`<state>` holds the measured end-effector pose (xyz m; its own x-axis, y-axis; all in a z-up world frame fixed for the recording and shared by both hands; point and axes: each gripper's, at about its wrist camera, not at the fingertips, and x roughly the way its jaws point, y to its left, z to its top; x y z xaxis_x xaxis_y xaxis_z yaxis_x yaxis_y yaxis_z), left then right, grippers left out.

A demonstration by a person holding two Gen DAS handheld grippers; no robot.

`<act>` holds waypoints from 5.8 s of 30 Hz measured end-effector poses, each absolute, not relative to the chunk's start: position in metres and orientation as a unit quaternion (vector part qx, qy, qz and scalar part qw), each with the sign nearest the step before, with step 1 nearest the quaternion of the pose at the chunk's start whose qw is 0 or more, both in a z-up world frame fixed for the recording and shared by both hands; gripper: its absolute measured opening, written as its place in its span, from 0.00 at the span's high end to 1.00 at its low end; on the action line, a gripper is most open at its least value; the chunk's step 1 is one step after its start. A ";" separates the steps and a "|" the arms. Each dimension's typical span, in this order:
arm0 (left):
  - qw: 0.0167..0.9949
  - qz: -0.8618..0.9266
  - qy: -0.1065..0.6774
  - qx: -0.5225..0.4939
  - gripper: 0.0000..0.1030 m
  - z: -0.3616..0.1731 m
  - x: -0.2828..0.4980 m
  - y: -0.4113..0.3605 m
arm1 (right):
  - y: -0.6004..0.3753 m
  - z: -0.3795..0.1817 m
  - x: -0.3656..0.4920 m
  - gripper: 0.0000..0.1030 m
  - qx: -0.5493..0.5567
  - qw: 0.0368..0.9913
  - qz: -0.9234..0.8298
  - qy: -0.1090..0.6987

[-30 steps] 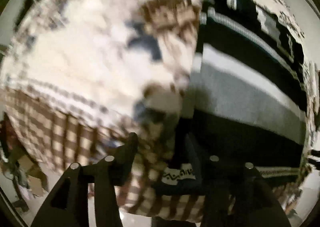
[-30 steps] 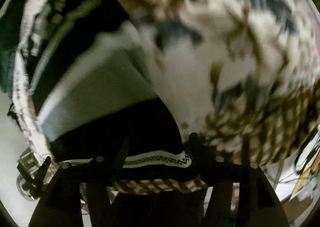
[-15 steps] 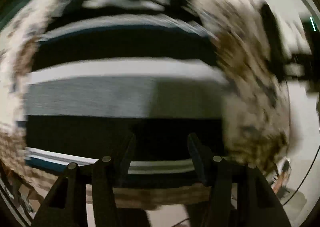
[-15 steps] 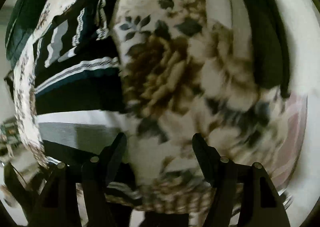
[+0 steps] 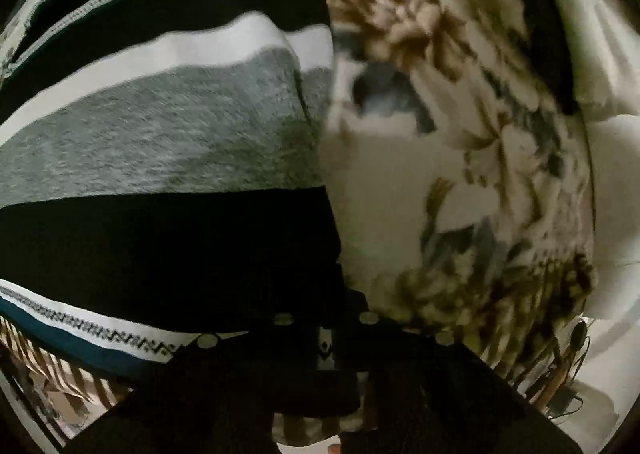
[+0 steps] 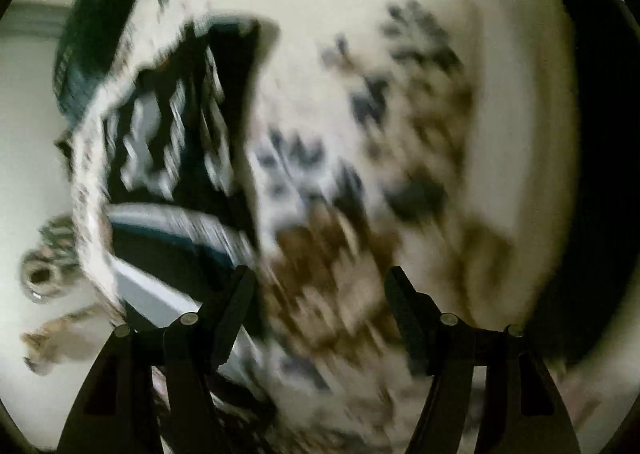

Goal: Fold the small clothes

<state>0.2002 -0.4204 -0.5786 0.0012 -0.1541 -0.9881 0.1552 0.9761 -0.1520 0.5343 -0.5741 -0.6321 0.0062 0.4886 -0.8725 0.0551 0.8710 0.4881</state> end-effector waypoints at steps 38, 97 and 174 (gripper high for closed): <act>0.781 0.052 0.556 -0.278 0.99 -0.443 0.169 -0.090 | -0.234 -0.487 0.739 0.96 0.110 0.725 0.197 0.651; 0.784 -0.084 0.546 -0.283 0.40 -0.521 0.517 0.054 | -0.301 -0.627 0.524 0.44 0.244 0.716 0.085 0.649; 0.698 -0.078 0.656 -0.275 0.65 -0.566 0.206 0.088 | -0.239 -0.733 0.219 0.46 0.262 0.577 0.090 0.768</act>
<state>0.2059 0.0880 -0.5657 0.1269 -0.4695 -0.8738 -0.2530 0.8364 -0.4862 0.2186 -0.2388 -0.7329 -0.1971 0.5076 -0.8388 0.2990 0.8459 0.4416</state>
